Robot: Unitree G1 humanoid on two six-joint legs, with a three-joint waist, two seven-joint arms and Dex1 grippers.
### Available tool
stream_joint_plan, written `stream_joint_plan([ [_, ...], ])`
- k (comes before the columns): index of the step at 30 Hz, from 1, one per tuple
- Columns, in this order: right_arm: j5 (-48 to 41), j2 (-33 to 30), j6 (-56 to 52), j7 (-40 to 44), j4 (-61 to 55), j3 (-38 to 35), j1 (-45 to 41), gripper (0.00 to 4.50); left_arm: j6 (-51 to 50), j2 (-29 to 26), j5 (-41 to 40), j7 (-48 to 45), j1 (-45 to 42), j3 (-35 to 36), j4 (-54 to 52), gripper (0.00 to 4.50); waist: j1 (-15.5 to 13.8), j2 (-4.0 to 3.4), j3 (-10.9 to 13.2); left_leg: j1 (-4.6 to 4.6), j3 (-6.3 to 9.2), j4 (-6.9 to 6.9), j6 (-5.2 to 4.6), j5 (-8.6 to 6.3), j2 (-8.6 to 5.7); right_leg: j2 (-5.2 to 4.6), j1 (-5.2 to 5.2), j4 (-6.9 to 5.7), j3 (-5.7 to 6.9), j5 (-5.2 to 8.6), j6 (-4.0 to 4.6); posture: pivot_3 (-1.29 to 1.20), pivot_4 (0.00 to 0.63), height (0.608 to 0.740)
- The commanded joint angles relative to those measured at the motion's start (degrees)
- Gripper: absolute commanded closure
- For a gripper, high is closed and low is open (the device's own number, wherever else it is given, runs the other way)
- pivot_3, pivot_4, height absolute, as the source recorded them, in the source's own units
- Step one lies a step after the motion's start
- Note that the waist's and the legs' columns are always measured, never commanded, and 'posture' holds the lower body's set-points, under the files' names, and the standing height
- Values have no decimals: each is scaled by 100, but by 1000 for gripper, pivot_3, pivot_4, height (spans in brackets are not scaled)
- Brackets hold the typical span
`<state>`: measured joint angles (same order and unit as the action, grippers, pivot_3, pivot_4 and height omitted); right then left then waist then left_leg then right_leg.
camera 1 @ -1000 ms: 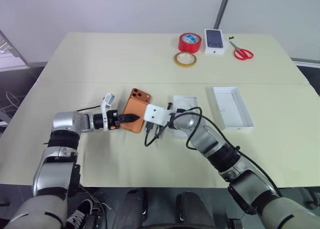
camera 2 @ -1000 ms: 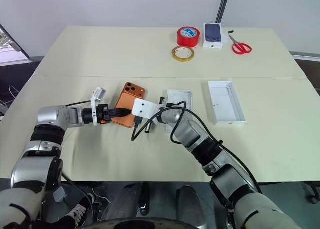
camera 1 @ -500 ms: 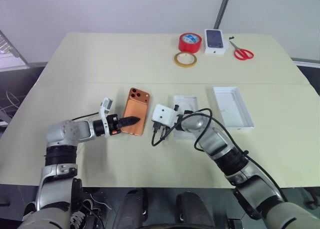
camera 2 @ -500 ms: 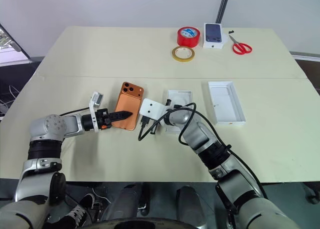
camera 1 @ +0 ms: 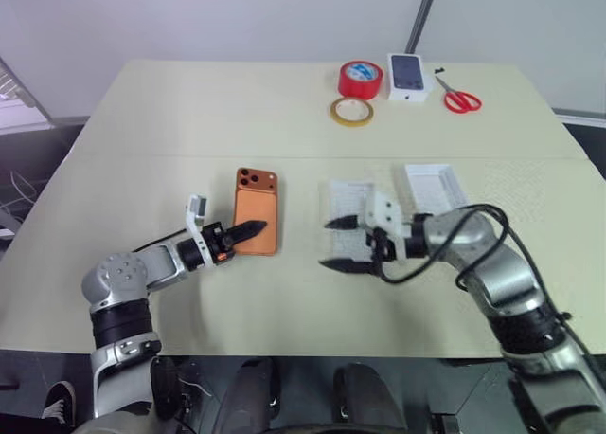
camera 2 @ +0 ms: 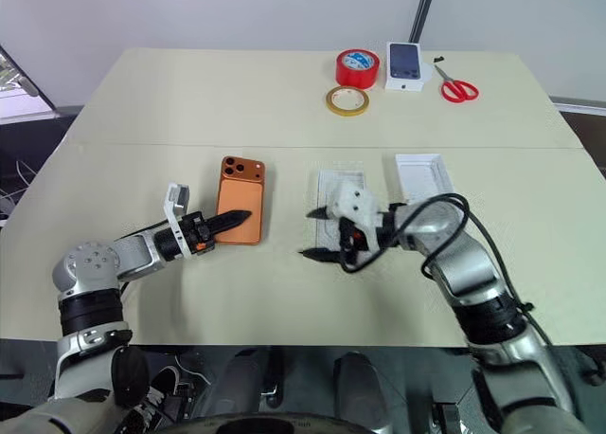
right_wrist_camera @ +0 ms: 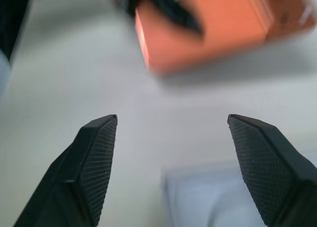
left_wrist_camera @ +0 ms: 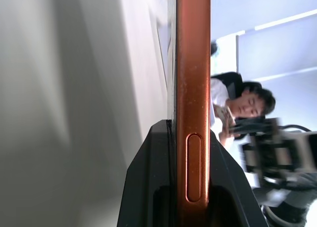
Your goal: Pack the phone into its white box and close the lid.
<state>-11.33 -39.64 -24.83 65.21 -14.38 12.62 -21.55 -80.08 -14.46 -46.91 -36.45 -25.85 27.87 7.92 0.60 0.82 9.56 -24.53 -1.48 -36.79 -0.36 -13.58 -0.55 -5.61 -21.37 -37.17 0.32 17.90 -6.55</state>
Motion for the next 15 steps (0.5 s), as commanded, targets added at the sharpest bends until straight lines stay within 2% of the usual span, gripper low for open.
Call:
stream_joint_plan([
  [1,375,-469,1171,174,87,-98,317,1088,-95,54,-337,73,10,-36,-365,4459,4,5,3,0,0,1,0,0,0,1,0,2,0,0,0,0,150,728],
  [5,286,-516,1426,145,218,-172,450,1088,-12,70,-362,162,7,-136,-416,4459,21,4,7,2,0,1,5,4,6,5,0,0,0,0,0,0,150,728],
  [6,405,-515,1563,67,285,-146,458,1637,-27,67,-385,158,-12,-155,-384,4459,13,5,8,1,0,1,5,4,6,5,-1,0,0,0,0,0,150,728],
  [7,508,-528,1676,17,341,-111,471,1904,-22,65,-396,164,-25,-174,-363,4459,6,5,8,1,0,1,4,5,6,5,0,1,0,0,0,0,150,728],
  [10,627,-482,1785,-135,479,-79,518,3447,-24,93,-424,216,-38,-244,-405,4459,-2,8,10,1,0,0,5,5,5,4,2,3,0,0,0,0,150,728],
  [15,691,-379,1832,-294,591,-65,502,3447,-53,130,-508,302,4,-320,-501,4459,-6,9,11,1,0,-1,5,5,5,3,3,3,0,0,1,0,150,728],
])
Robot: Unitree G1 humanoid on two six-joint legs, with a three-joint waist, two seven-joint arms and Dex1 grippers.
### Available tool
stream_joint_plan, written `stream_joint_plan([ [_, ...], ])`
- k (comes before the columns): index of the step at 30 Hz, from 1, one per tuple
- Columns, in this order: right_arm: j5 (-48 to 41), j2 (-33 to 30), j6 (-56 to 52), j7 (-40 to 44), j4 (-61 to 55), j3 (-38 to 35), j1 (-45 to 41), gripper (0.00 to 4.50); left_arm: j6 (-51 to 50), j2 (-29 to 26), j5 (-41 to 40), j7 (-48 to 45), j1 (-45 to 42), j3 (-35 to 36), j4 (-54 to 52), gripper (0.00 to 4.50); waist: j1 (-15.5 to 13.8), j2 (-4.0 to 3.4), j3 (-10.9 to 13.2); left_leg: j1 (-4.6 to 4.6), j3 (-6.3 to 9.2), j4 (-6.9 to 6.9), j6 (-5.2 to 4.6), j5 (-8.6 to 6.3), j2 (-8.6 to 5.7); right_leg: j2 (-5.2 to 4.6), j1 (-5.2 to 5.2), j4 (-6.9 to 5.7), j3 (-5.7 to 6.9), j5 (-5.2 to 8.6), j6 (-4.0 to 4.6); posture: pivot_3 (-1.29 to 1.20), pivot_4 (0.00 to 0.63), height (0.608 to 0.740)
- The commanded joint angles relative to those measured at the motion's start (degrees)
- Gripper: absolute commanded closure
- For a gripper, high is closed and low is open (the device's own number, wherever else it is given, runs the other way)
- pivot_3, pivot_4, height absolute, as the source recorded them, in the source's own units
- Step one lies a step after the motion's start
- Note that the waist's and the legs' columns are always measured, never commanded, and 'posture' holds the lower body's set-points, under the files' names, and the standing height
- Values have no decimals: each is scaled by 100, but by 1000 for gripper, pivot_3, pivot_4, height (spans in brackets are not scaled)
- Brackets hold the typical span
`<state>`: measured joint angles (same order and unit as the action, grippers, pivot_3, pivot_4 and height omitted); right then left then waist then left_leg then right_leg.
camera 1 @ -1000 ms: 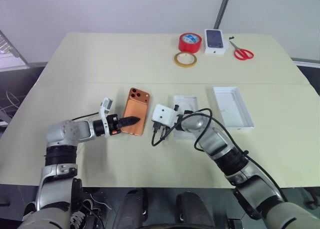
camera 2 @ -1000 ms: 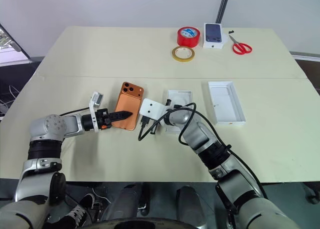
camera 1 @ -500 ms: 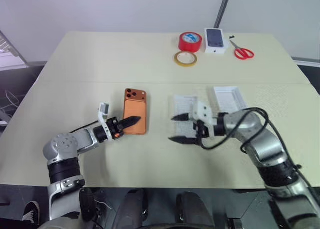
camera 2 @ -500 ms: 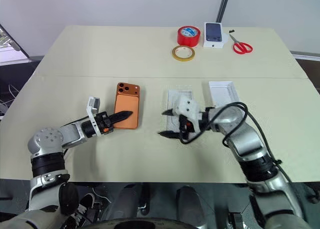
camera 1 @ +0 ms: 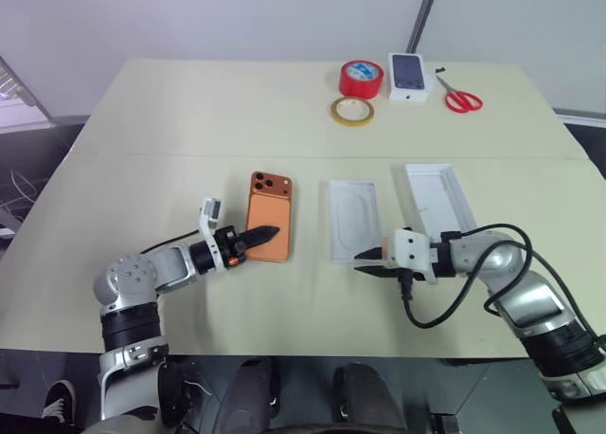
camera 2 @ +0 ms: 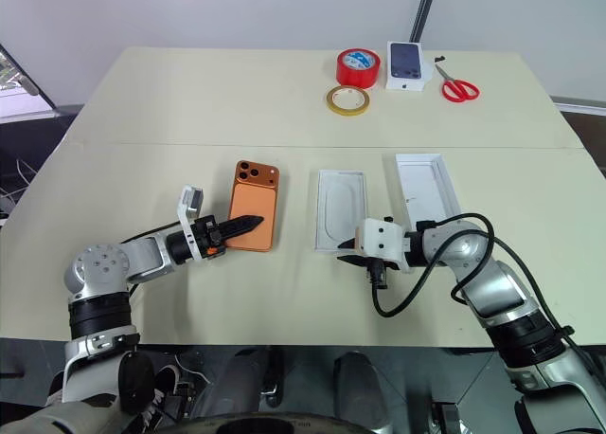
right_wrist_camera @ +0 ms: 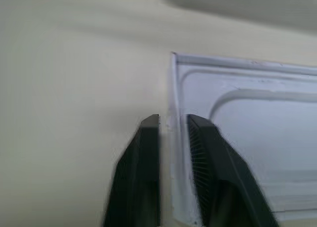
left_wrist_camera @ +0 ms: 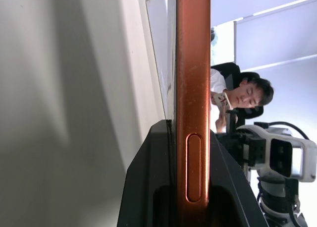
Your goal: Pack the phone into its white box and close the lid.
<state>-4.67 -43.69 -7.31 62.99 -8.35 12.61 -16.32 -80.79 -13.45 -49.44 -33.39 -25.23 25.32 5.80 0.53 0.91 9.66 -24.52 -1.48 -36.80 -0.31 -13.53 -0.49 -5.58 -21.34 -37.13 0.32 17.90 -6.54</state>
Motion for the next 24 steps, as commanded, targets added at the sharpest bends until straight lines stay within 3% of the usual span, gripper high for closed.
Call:
stream_joint_plan([
  [1,37,21,91,-68,3,-46,-19,3447,39,49,-262,21,-62,-56,-288,4459,-1,0,0,0,0,0,0,0,0,0,0,0,0,0,0,0,150,728],
  [6,-100,45,-62,2,-36,-15,-8,3447,-10,105,-359,154,-124,-65,-327,4459,1,1,0,0,0,0,0,0,0,0,1,0,0,0,0,0,150,728],
  [9,-30,20,-82,4,7,17,-26,4348,1,156,-422,253,-199,-41,-339,4459,0,1,1,0,0,-1,0,1,0,1,1,0,0,0,0,0,150,728],
  [10,0,17,-69,-11,14,25,-29,4434,-8,171,-440,289,-220,-27,-337,4459,2,1,1,0,0,-1,0,1,0,1,1,0,1,0,0,0,150,728],
  [17,-185,504,-799,-289,-582,171,-160,4434,291,664,-537,982,-705,162,-340,4459,-4,4,3,-1,1,-4,0,1,0,3,2,-3,1,0,-1,0,150,728],
  [24,72,1023,-1470,-618,-823,668,-416,4434,560,993,-415,1062,-854,-262,-192,4459,1,4,3,-1,0,-5,22,15,-1,7,1,-4,3,-1,-2,0,150,728],
])
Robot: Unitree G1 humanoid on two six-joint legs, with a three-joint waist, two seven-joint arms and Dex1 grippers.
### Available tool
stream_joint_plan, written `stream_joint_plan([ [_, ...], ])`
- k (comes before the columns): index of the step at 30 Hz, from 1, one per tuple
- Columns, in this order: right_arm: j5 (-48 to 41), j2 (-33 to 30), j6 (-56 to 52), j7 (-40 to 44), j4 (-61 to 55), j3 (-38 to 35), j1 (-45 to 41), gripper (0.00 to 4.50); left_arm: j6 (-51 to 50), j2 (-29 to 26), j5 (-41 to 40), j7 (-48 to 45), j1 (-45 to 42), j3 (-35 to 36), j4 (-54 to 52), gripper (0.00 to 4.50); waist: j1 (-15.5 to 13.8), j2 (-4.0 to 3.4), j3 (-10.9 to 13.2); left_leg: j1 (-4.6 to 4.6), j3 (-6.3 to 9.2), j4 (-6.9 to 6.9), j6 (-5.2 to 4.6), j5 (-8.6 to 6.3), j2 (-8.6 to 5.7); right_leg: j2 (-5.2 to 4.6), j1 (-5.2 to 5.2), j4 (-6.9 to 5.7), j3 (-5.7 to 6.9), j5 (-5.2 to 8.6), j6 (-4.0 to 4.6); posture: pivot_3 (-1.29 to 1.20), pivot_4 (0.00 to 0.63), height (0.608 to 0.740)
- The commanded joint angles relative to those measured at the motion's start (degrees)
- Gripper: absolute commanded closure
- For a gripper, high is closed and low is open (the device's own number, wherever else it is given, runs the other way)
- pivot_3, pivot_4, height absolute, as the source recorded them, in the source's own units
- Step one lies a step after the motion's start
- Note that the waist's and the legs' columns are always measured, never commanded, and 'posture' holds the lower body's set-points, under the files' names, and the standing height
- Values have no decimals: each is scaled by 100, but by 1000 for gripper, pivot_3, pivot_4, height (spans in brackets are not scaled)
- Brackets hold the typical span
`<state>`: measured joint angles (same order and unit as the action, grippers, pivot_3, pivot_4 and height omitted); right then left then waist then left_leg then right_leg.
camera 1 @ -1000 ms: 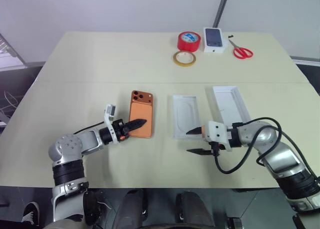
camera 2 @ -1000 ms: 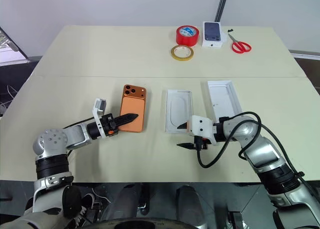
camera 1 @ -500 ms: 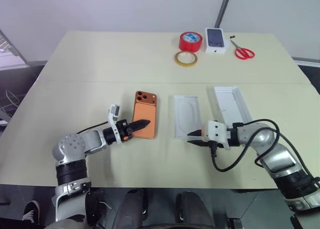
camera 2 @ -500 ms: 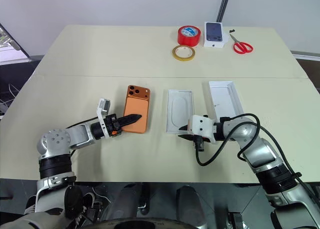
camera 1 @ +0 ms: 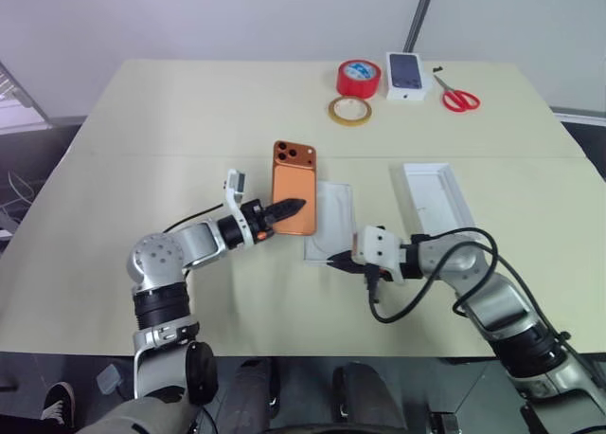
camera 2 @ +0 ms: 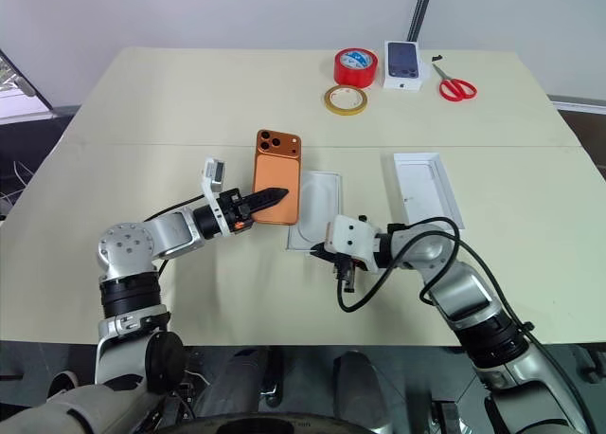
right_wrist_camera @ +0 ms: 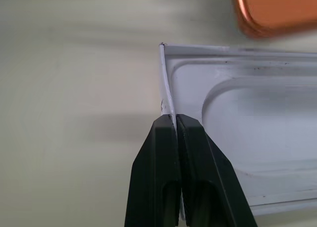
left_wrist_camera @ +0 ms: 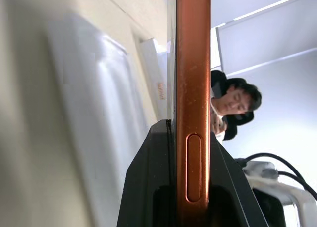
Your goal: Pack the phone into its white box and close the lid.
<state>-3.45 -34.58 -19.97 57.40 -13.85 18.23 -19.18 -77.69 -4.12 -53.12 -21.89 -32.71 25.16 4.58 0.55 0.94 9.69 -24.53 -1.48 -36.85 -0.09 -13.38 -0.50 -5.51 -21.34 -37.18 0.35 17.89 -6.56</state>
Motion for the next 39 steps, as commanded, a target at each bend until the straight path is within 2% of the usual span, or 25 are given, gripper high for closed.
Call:
stream_joint_plan([
  [1,-46,118,-268,-71,-287,108,-151,4434,271,74,2,-67,-113,-316,-10,4459,-12,1,0,0,0,-1,0,0,-1,0,1,0,0,0,0,0,150,728],
  [3,-197,101,-434,-16,-354,32,-164,4434,325,77,13,-46,-118,-370,63,4459,-24,1,1,0,0,-5,0,0,-3,-1,3,0,0,0,0,0,150,728],
  [4,-278,68,-507,38,-413,0,-156,3830,361,72,-1,-59,-112,-386,80,4459,-21,2,1,-1,0,-8,-3,-2,-3,-2,4,0,0,0,0,0,150,728],
  [5,-233,-6,-508,44,-459,-7,-148,3553,369,66,-1,-52,-89,-405,102,4459,-19,2,1,-1,0,-9,-5,-3,-3,-1,4,0,0,0,0,0,150,728],
  [8,-513,-251,-704,187,-727,-280,-90,2059,414,97,27,-104,28,-538,94,4459,-16,2,2,-2,0,-7,-9,-5,-3,-2,2,0,0,0,0,0,150,728],
  [11,-1037,-339,-1136,193,-810,-786,-130,2059,440,139,25,-114,101,-653,28,4459,-16,2,2,-2,0,-7,-19,-11,-3,-2,3,0,0,0,0,0,150,728],
  [15,-787,-711,-685,110,-282,-1102,-28,2059,478,141,-22,-101,135,-683,-21,4459,-65,3,2,-2,0,-8,-23,-14,-3,-4,4,3,0,0,1,0,150,728],
  [23,-624,-709,-207,-75,266,-1112,-144,1996,258,16,15,51,149,-870,-223,578,-108,0,3,-3,0,-5,-18,-10,-1,-2,2,2,0,0,1,0,150,728],
  [36,-530,-356,50,-270,511,-945,-332,1996,103,-560,-88,-142,82,-1199,-705,578,-124,0,3,-2,0,-14,-9,-4,-2,-1,6,0,0,0,1,0,150,728],
  [39,-460,-304,77,-308,514,-895,-333,1996,347,-673,123,-180,41,-1326,-715,578,-124,0,3,-3,0,-14,-9,-4,-2,-2,7,1,0,0,1,0,150,728],
])
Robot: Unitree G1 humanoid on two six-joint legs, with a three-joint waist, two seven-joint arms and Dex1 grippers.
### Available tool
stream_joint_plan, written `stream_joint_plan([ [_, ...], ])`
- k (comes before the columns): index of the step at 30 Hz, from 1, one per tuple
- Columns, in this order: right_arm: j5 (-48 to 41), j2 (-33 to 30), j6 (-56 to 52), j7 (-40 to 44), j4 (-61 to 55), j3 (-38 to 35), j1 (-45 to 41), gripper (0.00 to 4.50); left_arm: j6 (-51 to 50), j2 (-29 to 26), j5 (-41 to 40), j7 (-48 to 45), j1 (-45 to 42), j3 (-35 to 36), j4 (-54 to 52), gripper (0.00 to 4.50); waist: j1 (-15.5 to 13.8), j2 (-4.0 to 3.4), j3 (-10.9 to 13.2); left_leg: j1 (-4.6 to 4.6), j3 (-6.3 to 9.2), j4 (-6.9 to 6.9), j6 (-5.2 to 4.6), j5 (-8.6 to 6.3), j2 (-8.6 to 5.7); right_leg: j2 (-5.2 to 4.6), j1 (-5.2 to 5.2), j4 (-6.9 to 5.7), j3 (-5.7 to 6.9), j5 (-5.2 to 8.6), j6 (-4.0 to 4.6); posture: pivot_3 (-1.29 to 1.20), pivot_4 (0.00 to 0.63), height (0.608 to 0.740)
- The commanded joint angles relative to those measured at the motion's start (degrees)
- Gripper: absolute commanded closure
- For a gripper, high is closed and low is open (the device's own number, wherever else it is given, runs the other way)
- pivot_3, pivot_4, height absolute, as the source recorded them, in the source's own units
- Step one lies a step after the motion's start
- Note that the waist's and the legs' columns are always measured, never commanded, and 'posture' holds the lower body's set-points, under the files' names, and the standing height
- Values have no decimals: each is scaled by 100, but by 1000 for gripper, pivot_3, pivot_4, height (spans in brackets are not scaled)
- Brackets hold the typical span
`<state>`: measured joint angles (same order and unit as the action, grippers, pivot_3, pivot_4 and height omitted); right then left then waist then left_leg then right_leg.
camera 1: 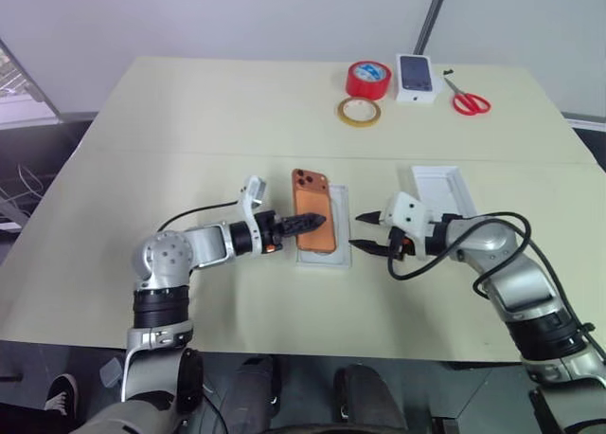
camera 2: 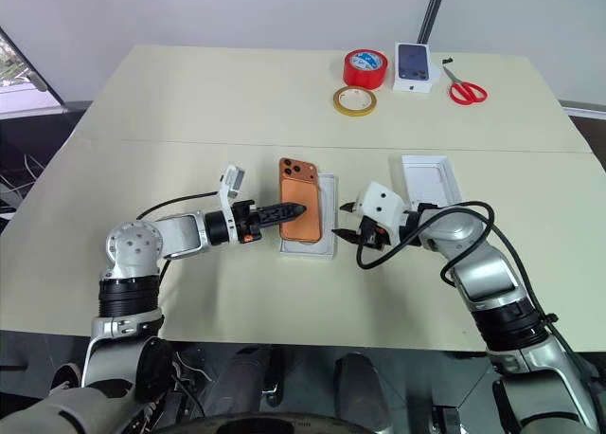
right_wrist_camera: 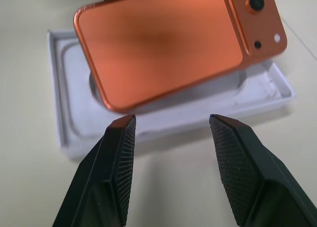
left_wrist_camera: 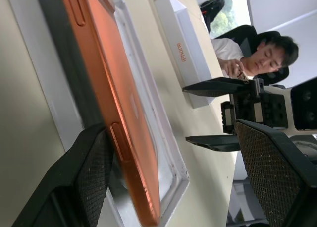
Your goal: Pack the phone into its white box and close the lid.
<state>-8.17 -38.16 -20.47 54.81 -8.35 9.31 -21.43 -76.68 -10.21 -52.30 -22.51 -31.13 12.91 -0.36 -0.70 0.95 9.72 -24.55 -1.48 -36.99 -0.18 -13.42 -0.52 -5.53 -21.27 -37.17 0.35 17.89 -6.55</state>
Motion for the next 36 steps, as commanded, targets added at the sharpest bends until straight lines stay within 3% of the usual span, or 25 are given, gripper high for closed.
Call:
stream_joint_plan([
  [1,37,68,152,-62,-25,10,-110,1996,330,-52,129,-93,-155,-150,-127,578,5,0,0,0,0,0,0,0,0,0,0,0,0,0,0,0,150,728],
  [11,173,87,360,-201,185,-2,-221,1996,150,-411,95,-424,-44,-477,-421,578,13,-1,0,0,0,3,1,1,0,1,-3,-1,0,0,0,0,150,728],
  [19,344,188,465,-406,389,52,-316,1996,831,-873,687,-531,-142,-687,-374,578,14,-2,1,0,0,3,0,0,0,0,-4,0,-1,0,1,0,150,728],
  [24,403,294,605,-488,545,56,-461,1996,1204,-590,929,-383,-49,-820,-222,578,9,-2,1,0,-1,2,-1,0,0,-1,-2,1,-1,0,1,0,150,728],
  [32,469,367,620,-537,609,43,-493,1996,1119,153,641,62,-406,-223,319,578,10,-2,1,-1,-1,2,-3,0,0,2,-4,-2,0,0,0,0,150,728],
  [36,513,362,651,-549,606,47,-478,1996,1266,174,847,-124,-327,-527,269,578,10,-2,1,-1,-3,-1,1,2,0,3,-2,-2,1,0,-1,0,150,728],
])
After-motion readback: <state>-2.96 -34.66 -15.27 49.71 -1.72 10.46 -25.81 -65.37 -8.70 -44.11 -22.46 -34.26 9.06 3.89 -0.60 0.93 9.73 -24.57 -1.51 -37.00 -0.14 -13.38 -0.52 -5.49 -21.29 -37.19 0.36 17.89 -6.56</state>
